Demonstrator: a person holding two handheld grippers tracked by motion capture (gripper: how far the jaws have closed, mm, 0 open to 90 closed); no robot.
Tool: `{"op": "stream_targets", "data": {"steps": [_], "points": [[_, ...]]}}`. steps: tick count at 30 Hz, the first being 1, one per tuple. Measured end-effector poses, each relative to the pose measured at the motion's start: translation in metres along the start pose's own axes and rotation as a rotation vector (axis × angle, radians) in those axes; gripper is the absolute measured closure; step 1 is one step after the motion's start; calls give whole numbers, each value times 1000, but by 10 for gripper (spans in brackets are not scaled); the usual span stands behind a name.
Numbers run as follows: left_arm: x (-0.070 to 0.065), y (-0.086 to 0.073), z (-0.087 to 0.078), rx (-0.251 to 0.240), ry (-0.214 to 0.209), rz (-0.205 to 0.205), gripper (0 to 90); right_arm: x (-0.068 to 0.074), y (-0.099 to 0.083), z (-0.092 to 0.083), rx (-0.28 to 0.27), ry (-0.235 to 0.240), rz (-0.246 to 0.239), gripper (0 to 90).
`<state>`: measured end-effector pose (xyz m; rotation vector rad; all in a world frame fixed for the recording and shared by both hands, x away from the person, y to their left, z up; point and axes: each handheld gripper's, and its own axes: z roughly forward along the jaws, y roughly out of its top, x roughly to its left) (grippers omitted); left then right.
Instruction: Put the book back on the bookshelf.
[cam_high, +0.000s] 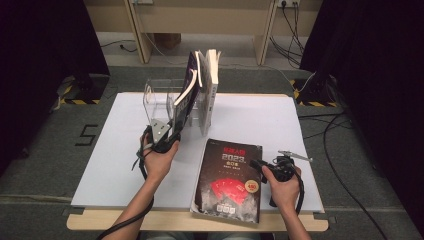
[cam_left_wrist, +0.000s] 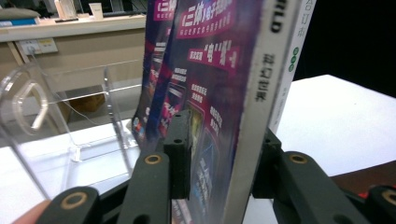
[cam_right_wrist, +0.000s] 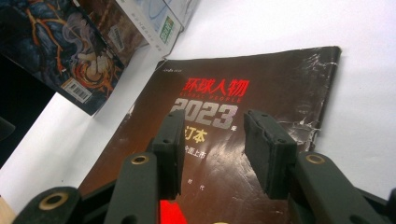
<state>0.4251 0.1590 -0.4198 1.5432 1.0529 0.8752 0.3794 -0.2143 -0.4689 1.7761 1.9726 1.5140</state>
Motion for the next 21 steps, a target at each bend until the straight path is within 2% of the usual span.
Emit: {"op": "stream_targets", "data": {"steps": [3,6,7,13,14,17,21], "points": [[-5,2,3,2,-6,0,689,1,0,1,6,5,6,590],[-8,5,5,19,-1,4,790,1,-1,1,12,7,4,589],[-8,6,5,21,5,-5,798,1,-1,1,16,10,10,590],[9,21,4,9,47,-51,819,-2,0,0,11,5,3,590],[13,24,4,5,52,-56,819,-1,0,0,12,9,15,590],[22,37,6,-4,72,-45,821,-2,1,1,14,8,11,591],[29,56,11,-43,102,-37,821,-2,1,2,16,9,19,591]]}}
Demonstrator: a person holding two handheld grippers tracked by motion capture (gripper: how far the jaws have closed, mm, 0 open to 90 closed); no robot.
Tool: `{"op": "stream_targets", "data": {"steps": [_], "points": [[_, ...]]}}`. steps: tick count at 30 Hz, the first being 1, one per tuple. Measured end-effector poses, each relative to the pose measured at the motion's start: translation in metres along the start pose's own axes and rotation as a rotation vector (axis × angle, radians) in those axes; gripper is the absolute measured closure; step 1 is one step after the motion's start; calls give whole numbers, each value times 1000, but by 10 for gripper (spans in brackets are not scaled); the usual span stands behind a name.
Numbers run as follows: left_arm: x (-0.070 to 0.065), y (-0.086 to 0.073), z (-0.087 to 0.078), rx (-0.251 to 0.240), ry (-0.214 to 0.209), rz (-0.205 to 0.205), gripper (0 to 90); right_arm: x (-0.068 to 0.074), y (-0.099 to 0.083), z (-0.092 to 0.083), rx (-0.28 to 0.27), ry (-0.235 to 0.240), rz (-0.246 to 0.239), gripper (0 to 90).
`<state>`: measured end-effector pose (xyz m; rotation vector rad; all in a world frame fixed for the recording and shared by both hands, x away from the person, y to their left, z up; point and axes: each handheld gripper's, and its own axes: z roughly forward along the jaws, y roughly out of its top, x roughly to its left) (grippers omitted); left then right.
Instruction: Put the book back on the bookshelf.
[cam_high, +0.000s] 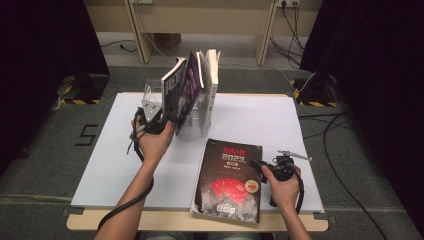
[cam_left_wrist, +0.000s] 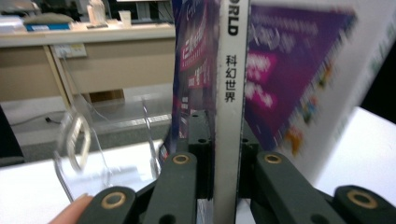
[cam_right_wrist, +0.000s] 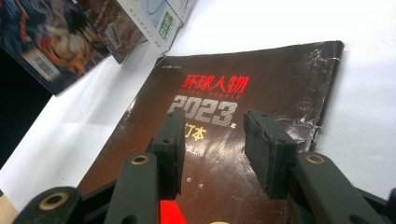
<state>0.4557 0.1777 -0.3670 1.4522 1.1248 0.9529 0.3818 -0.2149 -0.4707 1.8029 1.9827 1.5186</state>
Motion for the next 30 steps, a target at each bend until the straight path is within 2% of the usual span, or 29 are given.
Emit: {"op": "stream_targets", "data": {"steps": [4,5,8,11,15,17,18,19,20,22,25,27,30], "points": [[-1,20,11,-43,34,42,821,-1,0,0,4,1,9,593],[-2,25,14,-51,40,51,822,-2,0,0,1,0,-1,593],[-6,32,28,-71,67,57,821,-2,0,0,0,2,-1,593],[-11,28,44,-70,93,70,820,-3,0,0,1,3,2,593],[-13,7,64,-23,103,92,818,-5,0,-1,0,7,2,594],[-12,-6,71,2,92,75,817,-5,0,-2,0,6,11,596],[-12,-12,73,-9,83,67,815,-5,1,-3,0,8,17,596],[-13,-16,73,-22,67,60,815,-7,1,-3,-5,4,3,596],[-14,-17,73,-25,56,50,813,-7,1,-3,-5,4,4,597],[-17,-17,73,-23,47,68,813,-8,1,-3,-6,4,3,598],[-18,-18,73,-10,17,66,808,-6,0,-3,1,5,9,597],[-18,-17,72,0,-23,47,785,-5,0,-4,1,7,8,597],[-20,-18,68,10,-80,60,750,-5,0,-3,3,4,4,597]]}}
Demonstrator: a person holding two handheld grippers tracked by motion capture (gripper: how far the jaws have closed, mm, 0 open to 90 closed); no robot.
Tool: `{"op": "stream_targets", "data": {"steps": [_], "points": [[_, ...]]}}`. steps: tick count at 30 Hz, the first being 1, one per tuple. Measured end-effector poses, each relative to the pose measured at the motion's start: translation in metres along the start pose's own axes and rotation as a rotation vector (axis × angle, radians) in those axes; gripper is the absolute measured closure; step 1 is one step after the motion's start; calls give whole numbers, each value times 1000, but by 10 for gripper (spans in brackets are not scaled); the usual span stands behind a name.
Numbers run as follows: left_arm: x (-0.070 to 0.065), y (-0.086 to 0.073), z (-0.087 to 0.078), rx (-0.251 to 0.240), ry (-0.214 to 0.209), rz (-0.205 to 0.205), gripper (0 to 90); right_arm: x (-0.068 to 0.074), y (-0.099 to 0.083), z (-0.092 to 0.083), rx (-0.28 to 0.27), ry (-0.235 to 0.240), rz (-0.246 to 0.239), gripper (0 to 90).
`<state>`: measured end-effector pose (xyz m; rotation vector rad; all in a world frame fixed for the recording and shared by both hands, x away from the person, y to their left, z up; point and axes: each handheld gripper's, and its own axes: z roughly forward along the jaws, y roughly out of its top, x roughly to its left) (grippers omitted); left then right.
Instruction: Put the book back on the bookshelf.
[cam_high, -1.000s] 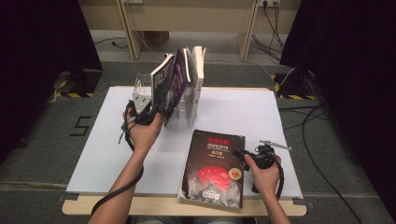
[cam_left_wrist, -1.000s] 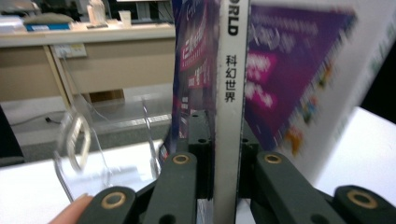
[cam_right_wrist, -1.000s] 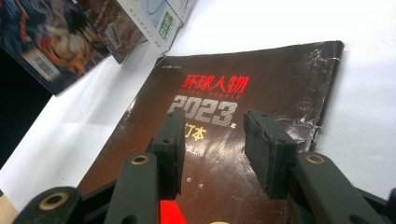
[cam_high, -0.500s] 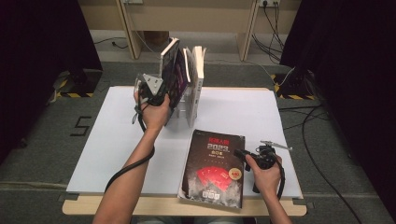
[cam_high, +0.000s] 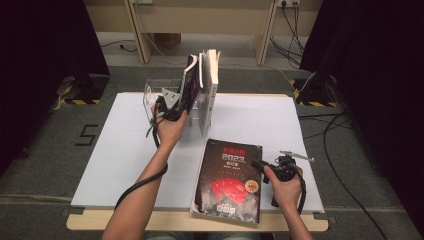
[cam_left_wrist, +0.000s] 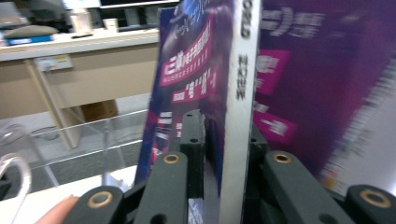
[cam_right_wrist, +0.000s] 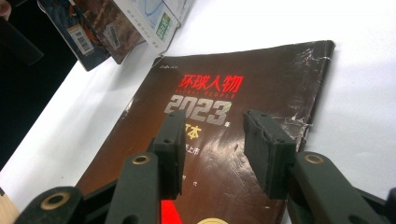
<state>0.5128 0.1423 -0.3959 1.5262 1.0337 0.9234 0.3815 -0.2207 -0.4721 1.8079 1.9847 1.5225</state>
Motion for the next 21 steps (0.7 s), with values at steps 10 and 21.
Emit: {"op": "stream_targets", "data": {"steps": [10,21], "points": [[0,-3,-19,30,-18,58,766,2,-1,1,8,4,10,594],[-14,-1,-53,-36,2,16,679,3,0,0,6,4,2,590]]}}
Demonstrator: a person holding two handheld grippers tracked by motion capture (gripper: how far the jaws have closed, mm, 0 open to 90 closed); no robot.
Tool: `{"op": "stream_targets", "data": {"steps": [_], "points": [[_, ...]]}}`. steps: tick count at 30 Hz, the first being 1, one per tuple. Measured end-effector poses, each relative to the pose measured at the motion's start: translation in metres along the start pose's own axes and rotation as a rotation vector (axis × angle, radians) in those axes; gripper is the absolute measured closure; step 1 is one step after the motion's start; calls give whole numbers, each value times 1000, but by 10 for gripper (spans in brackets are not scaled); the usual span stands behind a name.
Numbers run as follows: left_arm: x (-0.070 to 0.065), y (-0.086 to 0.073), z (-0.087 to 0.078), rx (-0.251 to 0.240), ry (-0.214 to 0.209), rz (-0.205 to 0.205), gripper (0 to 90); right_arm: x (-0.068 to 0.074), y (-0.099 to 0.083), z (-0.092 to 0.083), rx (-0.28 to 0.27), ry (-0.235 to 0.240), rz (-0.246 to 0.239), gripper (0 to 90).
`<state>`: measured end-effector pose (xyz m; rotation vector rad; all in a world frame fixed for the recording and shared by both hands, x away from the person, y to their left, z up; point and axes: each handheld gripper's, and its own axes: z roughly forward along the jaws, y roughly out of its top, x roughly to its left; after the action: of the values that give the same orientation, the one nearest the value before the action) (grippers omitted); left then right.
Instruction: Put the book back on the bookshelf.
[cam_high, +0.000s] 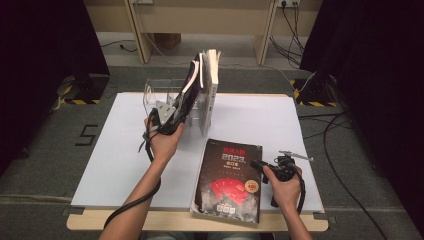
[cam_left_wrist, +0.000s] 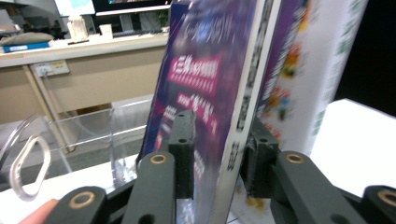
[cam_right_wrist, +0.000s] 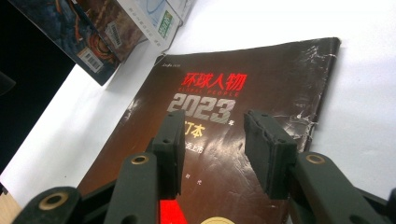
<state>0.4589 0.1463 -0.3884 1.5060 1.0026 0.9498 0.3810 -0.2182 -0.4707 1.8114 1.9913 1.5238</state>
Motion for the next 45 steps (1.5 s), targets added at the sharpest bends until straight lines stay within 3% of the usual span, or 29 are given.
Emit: {"op": "stream_targets", "data": {"steps": [9,13,22,26,30,35,41,45], "points": [[-8,19,-1,-30,15,17,660,0,0,0,8,2,3,585],[-8,28,2,-26,22,-6,654,0,0,0,11,5,4,584],[-11,33,14,46,5,-7,660,-1,0,0,20,4,5,583],[-12,27,15,72,20,3,721,-2,0,0,21,4,7,582],[-10,33,15,100,58,23,803,-2,-1,1,31,3,17,582],[-5,35,13,108,73,23,819,-2,-1,2,41,0,18,583],[19,41,11,54,120,-43,823,-2,-2,2,42,-2,18,584],[32,52,12,21,154,-60,823,-3,-1,2,34,0,12,585]]}}
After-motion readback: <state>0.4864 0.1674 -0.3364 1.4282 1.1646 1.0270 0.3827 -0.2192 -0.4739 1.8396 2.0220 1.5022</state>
